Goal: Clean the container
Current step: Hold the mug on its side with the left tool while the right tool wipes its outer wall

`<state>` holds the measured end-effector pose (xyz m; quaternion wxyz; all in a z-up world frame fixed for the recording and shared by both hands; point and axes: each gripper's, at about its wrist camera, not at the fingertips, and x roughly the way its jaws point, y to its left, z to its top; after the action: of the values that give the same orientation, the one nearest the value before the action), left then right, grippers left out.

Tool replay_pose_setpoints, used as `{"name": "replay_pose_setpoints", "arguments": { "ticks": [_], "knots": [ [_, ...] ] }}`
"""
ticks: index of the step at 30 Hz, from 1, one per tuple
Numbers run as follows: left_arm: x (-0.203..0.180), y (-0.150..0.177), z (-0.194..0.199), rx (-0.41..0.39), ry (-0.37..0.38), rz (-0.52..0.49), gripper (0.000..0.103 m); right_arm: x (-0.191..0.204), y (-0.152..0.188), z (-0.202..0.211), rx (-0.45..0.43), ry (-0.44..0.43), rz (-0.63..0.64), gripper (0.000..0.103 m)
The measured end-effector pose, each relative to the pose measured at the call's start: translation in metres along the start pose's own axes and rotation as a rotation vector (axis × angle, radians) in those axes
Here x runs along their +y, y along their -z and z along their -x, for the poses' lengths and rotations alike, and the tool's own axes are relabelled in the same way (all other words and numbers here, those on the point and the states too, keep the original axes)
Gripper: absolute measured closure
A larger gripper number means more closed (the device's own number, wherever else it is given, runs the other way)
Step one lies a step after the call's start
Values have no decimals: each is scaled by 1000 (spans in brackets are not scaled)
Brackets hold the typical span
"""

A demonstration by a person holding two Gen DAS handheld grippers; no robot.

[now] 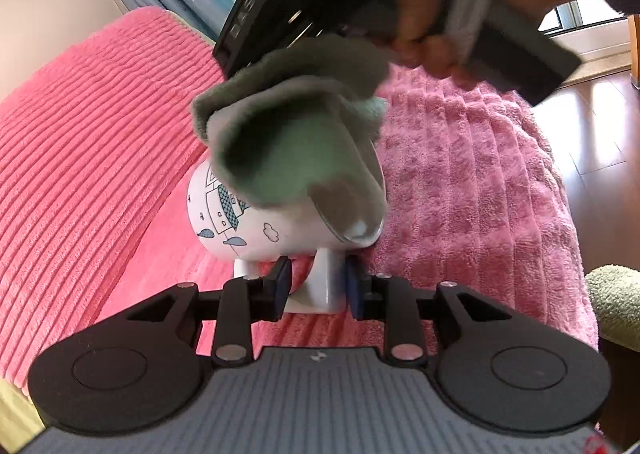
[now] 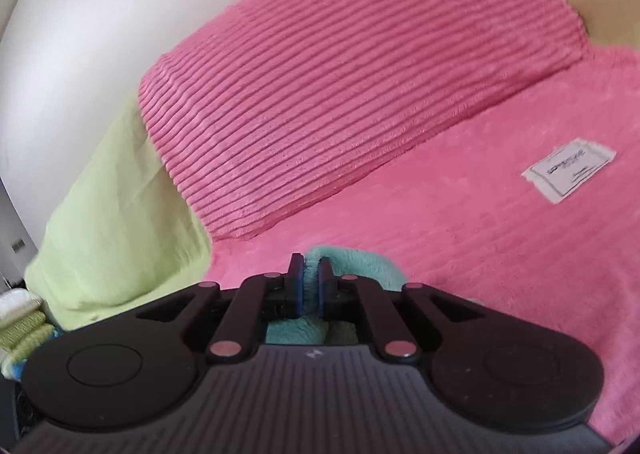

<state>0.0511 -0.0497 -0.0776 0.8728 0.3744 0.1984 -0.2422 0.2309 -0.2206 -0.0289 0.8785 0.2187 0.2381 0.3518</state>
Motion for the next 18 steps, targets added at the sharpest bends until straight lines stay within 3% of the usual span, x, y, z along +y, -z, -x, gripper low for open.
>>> {"name": "replay_pose_setpoints", "arguments": {
  "ticks": [5, 8, 11, 14, 18],
  "knots": [
    [1, 0, -1, 0, 1, 7, 69, -19, -5, -13, 32, 35, -83, 99],
    [7, -3, -9, 5, -5, 14, 69, -29, 0, -17, 129, 142, -84, 99],
    [18, -6, -17, 10, -1, 17, 69, -35, 6, -12, 177, 153, -83, 99],
    [23, -8, -21, 15, 7, 35, 68, -18, 4, -2, 226, 211, 42, 99],
    [27, -12, -24, 20, 11, 49, 68, 17, 8, 21, 293, 366, 255, 99]
  ]
}}
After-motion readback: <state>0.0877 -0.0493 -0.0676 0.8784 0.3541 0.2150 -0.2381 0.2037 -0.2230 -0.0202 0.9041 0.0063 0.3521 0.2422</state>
